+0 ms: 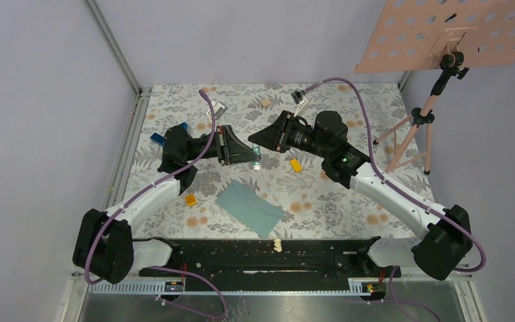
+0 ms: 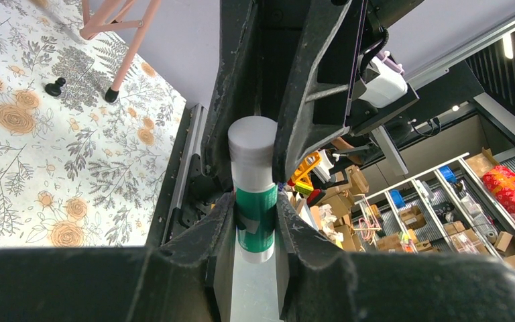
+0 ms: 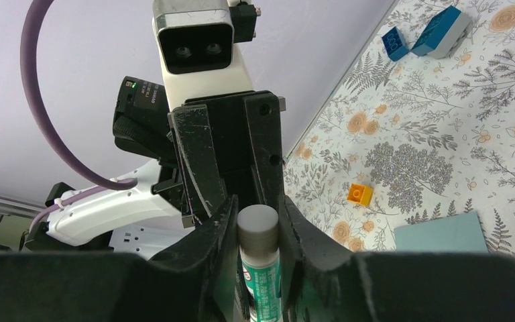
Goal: Place the letter into the envelope and seal it
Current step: Close the solid glue cap on the solid glue.
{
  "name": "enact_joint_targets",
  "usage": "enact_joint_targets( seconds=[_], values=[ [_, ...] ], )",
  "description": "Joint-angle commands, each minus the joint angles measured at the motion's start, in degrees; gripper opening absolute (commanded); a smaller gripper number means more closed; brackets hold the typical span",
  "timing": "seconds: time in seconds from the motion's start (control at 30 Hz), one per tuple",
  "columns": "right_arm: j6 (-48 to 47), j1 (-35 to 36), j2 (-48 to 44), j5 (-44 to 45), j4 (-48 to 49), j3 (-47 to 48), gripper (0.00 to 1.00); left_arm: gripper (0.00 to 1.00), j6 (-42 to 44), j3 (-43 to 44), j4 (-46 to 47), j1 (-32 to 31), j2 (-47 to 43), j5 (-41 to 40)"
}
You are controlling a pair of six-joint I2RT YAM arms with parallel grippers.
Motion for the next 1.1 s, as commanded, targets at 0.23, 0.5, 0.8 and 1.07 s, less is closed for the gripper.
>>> enact_joint_targets(
  seconds=[0.23, 0.5, 0.8, 1.07],
  values=[
    [-0.9, 0.8, -2.9, -3.8, 2.5, -2.4, 0.0, 0.0, 2.3, 2.1, -1.2, 1.2, 0.2, -1.5],
    [-3.9, 4.3, -5.8, -0.8, -0.8, -5.1, 0.0, 0.0, 3.9, 3.7, -5.1, 1.8, -0.2, -3.6],
    [-9.6, 8.1, -8.1, 4.5, -5.7, -7.0, 0.0, 0.0, 3.7, 4.0, -5.5, 2.1, 0.0, -4.8],
    [-10.8, 9.7, -8.2, 5.7, -6.6, -7.5, 0.0, 0.0, 3.3, 4.1, -5.3, 2.1, 0.4, -5.4]
  ],
)
